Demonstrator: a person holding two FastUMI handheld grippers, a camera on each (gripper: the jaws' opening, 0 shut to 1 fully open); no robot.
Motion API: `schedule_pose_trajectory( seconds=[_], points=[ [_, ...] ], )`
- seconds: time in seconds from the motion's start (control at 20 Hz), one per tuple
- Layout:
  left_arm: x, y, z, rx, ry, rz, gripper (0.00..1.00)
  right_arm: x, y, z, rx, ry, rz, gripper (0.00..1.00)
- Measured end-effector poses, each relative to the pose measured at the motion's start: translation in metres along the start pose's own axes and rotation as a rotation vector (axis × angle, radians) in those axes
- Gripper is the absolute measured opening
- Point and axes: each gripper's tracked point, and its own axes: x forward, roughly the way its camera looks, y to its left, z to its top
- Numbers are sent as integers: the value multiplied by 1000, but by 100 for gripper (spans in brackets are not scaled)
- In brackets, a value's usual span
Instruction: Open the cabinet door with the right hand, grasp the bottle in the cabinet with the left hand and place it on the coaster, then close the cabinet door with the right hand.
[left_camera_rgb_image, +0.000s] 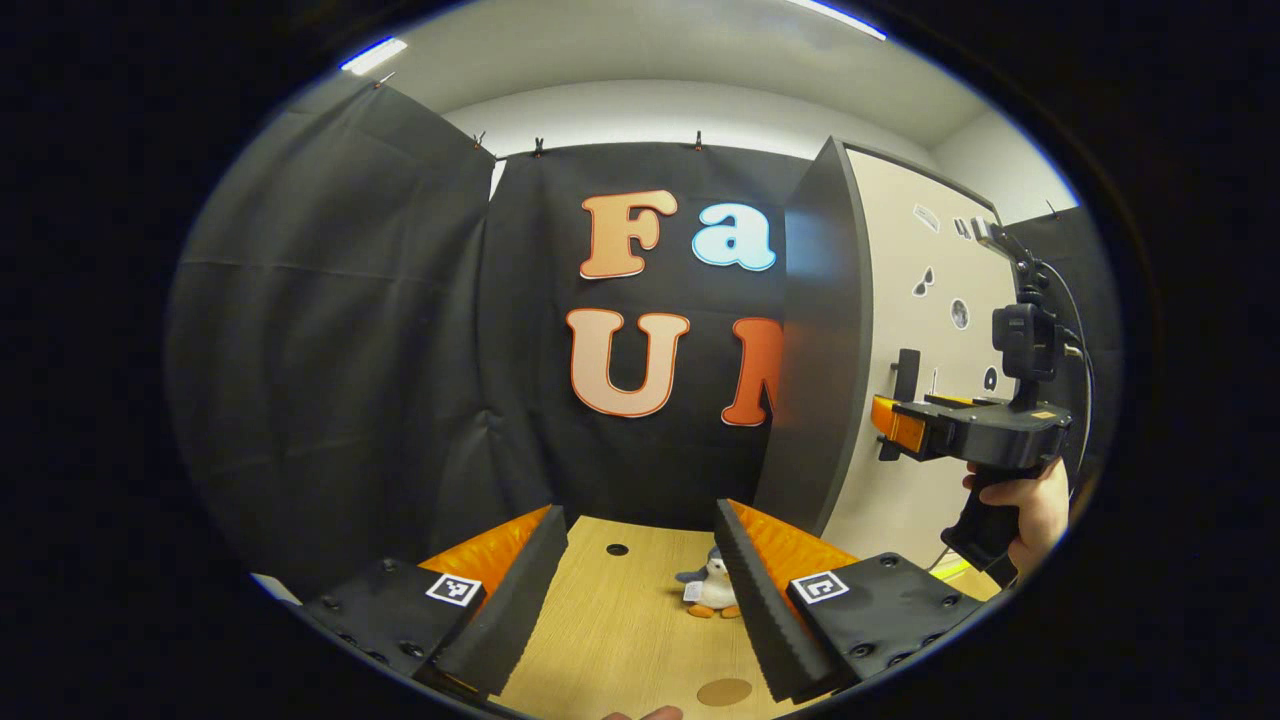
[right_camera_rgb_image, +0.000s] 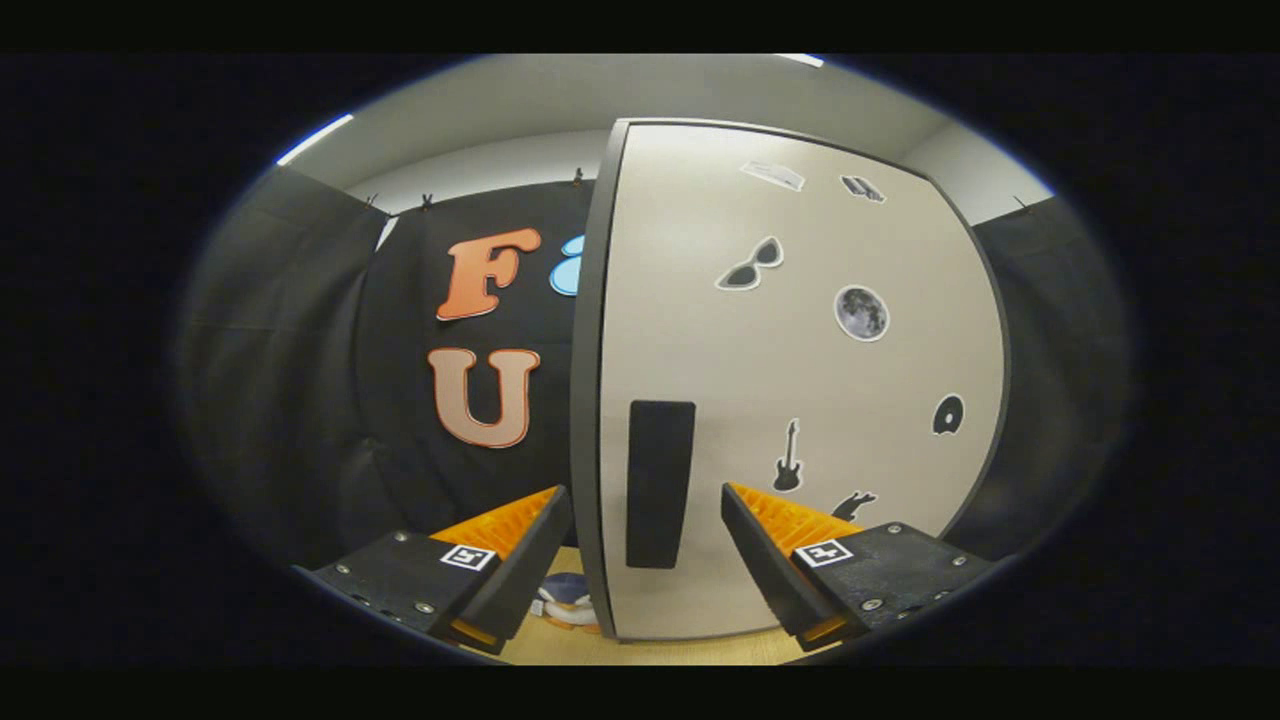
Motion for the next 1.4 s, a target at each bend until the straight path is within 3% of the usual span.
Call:
schedule_pose_trajectory(
  seconds=[0.1,0.3,0.4,0.45,0.5,0.7,0.75,1.05,1.4],
  points=[
    [3,2,-1,5,1,7,94,9,-1,-5,-4,10,-2,90],
    [6,4,-6,7,11,15,94,21,-2,-15,12,38,-16,72],
    [7,5,-8,7,17,18,94,22,-7,-16,18,39,-35,57],
    [8,6,-9,6,20,20,94,20,-6,-16,30,36,-35,42],
    [9,6,-10,5,23,20,94,20,-6,-17,39,38,-35,38],
    [8,11,-13,-2,33,20,94,17,-6,-17,42,39,-32,30],
    [8,13,-14,0,34,20,99,15,-6,-17,44,39,-30,33],
    [-7,12,-18,6,39,-7,96,-8,-7,-16,80,49,-23,22],
    [-23,5,-24,23,42,-71,99,-111,-46,-24,87,49,-75,19]
  ],
)
